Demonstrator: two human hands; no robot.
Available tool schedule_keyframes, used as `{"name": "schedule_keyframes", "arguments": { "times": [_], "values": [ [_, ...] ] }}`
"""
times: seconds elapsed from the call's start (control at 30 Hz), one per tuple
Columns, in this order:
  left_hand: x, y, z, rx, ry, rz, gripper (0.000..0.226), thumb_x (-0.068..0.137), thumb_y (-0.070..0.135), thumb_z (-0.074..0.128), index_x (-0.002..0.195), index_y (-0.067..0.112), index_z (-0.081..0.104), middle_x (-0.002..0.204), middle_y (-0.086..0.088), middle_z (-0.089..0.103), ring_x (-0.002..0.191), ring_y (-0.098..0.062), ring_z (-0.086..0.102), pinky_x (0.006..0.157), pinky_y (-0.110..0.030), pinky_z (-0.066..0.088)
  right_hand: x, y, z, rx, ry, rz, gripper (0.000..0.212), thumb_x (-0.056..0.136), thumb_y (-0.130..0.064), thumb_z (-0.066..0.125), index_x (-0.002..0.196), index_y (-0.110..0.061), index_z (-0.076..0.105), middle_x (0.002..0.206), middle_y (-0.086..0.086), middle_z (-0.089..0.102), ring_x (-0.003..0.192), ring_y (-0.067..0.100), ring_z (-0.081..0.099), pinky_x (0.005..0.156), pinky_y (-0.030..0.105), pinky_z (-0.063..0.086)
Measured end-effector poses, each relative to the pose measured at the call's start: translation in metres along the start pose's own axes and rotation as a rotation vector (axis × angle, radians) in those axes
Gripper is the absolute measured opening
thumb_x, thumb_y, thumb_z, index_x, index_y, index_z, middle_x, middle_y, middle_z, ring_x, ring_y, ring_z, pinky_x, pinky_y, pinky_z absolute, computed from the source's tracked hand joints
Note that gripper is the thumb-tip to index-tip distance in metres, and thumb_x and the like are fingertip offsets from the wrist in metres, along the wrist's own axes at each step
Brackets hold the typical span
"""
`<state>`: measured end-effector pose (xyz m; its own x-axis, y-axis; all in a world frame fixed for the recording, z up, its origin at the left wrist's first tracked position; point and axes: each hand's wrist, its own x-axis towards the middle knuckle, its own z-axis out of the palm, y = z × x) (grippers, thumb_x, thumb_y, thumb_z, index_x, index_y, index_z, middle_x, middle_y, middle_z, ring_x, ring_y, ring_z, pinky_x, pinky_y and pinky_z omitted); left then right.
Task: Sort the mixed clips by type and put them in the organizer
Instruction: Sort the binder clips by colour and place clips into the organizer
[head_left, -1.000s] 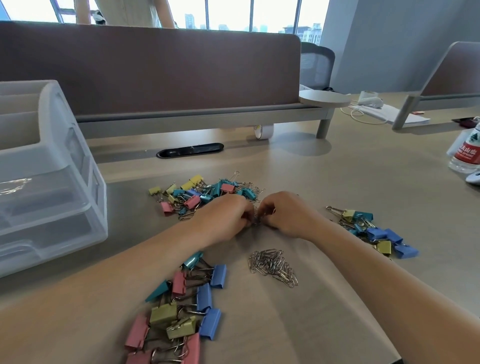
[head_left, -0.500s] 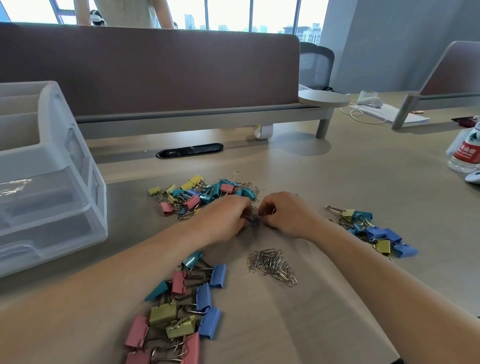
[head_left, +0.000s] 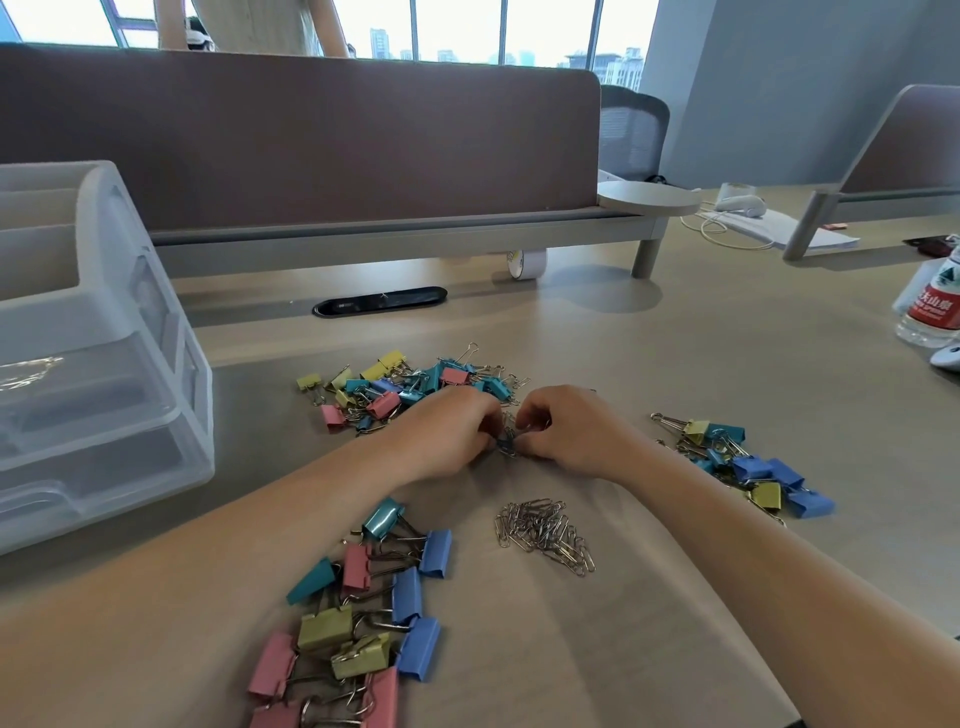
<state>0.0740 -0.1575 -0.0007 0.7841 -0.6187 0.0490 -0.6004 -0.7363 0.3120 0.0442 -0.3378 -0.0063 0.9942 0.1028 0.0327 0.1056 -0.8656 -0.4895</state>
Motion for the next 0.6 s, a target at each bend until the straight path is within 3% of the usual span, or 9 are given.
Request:
{"name": "schedule_keyframes", "arguments": {
  "times": [0.13, 0.27, 0.5, 0.6],
  "values": [
    [0.000, 0.002, 0.000, -0.011, -0.021, -0.027, 0.013, 0.091, 0.014, 0.059, 0.100, 0.014, 0.068, 0.099, -0.002, 0.064, 0.091, -0.018, 0.059, 0.082, -0.037, 0.050, 0.000, 0.000, 0.001, 0.027, -0.032, 0.014, 0.024, 0.073, -0.030, 0.081, 0.089, -0.026, 0.064, 0.084, -0.008, 0.066, 0.079, 0.014, 0.063, 0.074, 0.029, 0.050],
    [0.000, 0.006, 0.001, 0.006, -0.028, -0.032, 0.009, 0.093, 0.011, 0.054, 0.091, 0.014, 0.061, 0.096, -0.005, 0.060, 0.087, -0.020, 0.056, 0.076, -0.034, 0.047, 0.001, 0.001, 0.001, -0.002, -0.039, 0.003, 0.028, 0.073, -0.033, 0.082, 0.092, -0.028, 0.062, 0.087, -0.009, 0.064, 0.080, 0.013, 0.061, 0.075, 0.030, 0.049],
    [-0.001, -0.006, 0.002, -0.007, 0.021, -0.091, 0.007, 0.098, 0.016, 0.048, 0.095, 0.021, 0.052, 0.096, 0.001, 0.057, 0.084, -0.013, 0.053, 0.066, -0.028, 0.039, 0.001, 0.002, 0.004, -0.016, -0.013, -0.007, 0.018, 0.079, -0.031, 0.074, 0.089, -0.033, 0.059, 0.084, -0.011, 0.063, 0.083, 0.013, 0.062, 0.077, 0.031, 0.051],
    [-0.005, -0.010, -0.002, 0.000, 0.066, -0.119, 0.006, 0.098, 0.016, 0.048, 0.100, 0.020, 0.052, 0.092, 0.002, 0.058, 0.082, -0.012, 0.054, 0.065, -0.029, 0.042, 0.001, 0.003, 0.002, -0.019, 0.008, -0.006, 0.013, 0.085, -0.030, 0.069, 0.095, -0.030, 0.062, 0.089, -0.011, 0.062, 0.085, 0.013, 0.061, 0.074, 0.028, 0.048]
  ]
}}
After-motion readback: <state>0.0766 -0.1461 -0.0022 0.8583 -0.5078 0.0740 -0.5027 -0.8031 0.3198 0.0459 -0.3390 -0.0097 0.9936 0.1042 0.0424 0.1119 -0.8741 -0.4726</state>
